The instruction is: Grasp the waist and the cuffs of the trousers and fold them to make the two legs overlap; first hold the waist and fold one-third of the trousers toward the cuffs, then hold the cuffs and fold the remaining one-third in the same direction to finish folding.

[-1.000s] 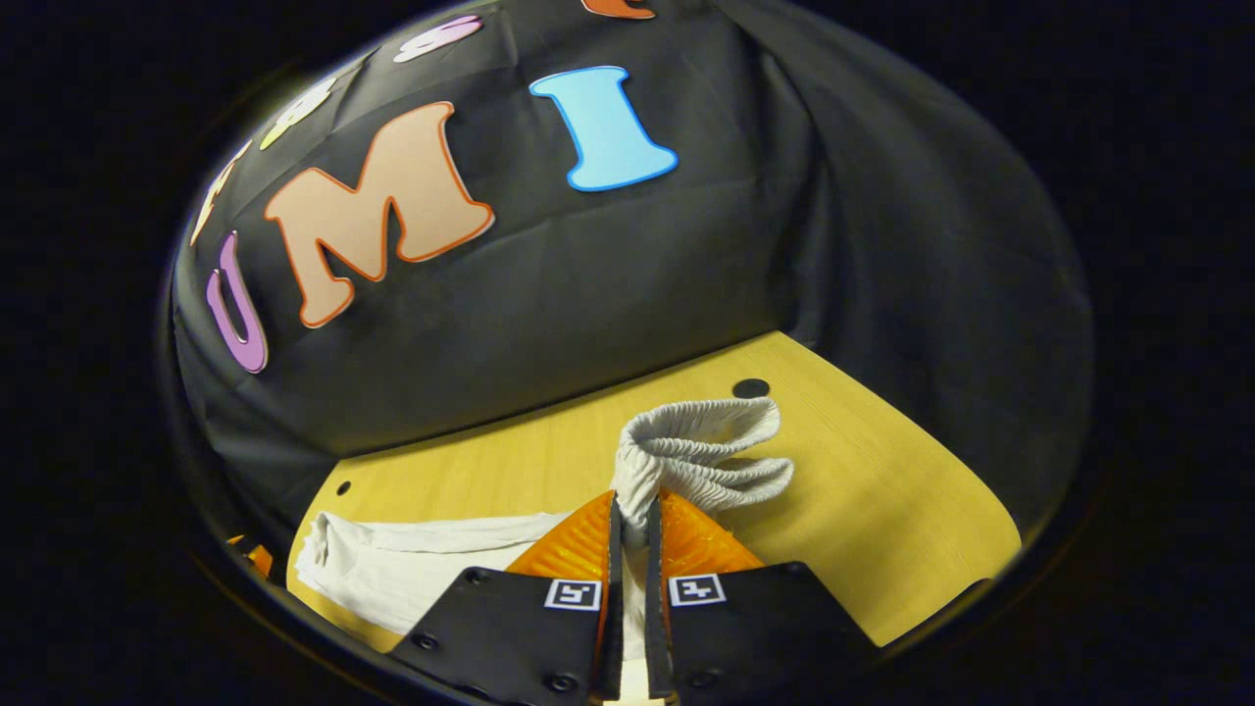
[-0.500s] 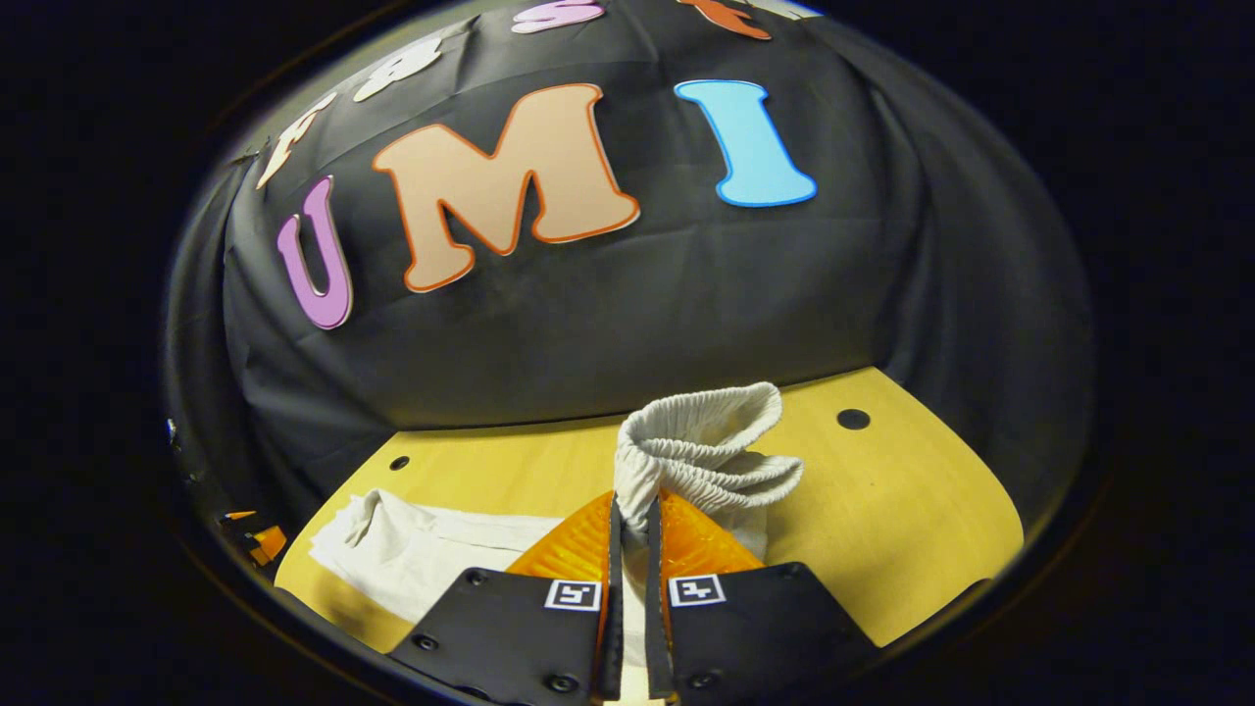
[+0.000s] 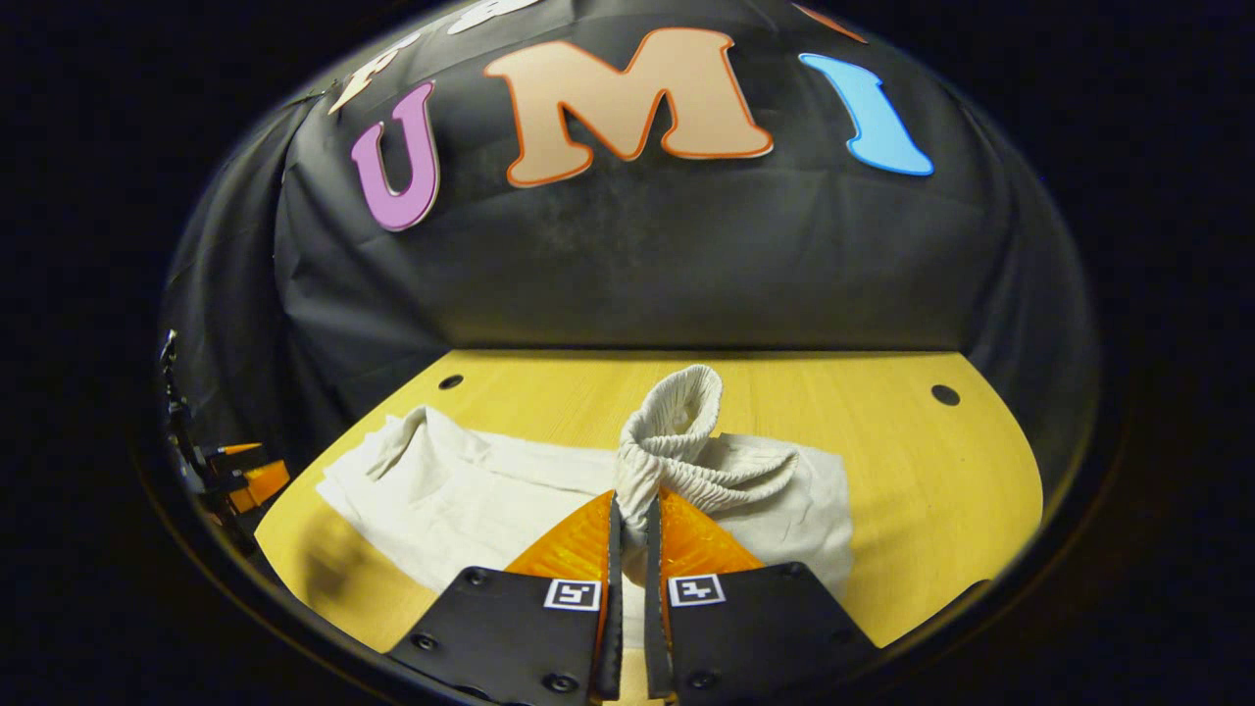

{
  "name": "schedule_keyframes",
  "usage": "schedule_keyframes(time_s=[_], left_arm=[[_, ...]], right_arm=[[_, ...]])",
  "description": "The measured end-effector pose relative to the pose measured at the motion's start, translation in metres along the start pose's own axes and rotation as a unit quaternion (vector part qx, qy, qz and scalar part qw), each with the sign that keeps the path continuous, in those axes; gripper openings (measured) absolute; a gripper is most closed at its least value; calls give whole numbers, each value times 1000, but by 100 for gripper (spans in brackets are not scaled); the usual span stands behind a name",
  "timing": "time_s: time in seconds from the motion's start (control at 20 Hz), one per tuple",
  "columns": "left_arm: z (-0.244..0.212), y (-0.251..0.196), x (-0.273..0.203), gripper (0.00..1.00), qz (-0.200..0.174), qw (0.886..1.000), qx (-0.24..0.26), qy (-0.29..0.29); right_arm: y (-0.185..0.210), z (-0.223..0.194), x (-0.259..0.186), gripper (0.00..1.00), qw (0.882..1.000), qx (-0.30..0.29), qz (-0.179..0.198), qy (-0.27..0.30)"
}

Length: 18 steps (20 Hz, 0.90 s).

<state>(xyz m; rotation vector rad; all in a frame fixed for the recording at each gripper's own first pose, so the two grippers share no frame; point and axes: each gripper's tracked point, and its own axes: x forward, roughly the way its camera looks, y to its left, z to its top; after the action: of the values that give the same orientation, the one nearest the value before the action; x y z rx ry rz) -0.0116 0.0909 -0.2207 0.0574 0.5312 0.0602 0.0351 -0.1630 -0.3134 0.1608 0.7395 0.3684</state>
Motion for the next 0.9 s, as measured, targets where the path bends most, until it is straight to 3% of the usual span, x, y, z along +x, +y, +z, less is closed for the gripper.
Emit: schedule_keyframes(time_s=[0.2, 0.35, 0.55, 0.6, 0.7, 0.75, 0.8, 0.9], left_arm=[[-12, 11, 15, 96, 1, 1000, -9, 15], [-20, 18, 31, 96, 0, 999, -21, 26], [-31, 29, 52, 96, 2, 999, -35, 39], [-33, 33, 65, 96, 5, 998, -46, 43], [-43, 39, 77, 96, 1, 995, -79, 62], [-47, 43, 80, 96, 1, 993, -93, 71], [-51, 45, 82, 96, -2, 992, -102, 78], [-59, 41, 89, 96, -6, 991, -103, 89]], right_arm=[[-1, -4, 0, 16, 999, -35, 13, 40], [-9, -5, 3, 33, 997, -36, 35, 51], [-33, -1, 5, 95, 997, -35, 41, 52], [-34, -4, 3, 99, 997, -33, 37, 54], [-34, -4, -1, 87, 998, -31, 28, 54], [-33, -4, -1, 87, 998, -31, 24, 53], [-32, -4, -2, 95, 998, -31, 20, 52], [-33, -1, -5, 94, 998, -33, 9, 52]])
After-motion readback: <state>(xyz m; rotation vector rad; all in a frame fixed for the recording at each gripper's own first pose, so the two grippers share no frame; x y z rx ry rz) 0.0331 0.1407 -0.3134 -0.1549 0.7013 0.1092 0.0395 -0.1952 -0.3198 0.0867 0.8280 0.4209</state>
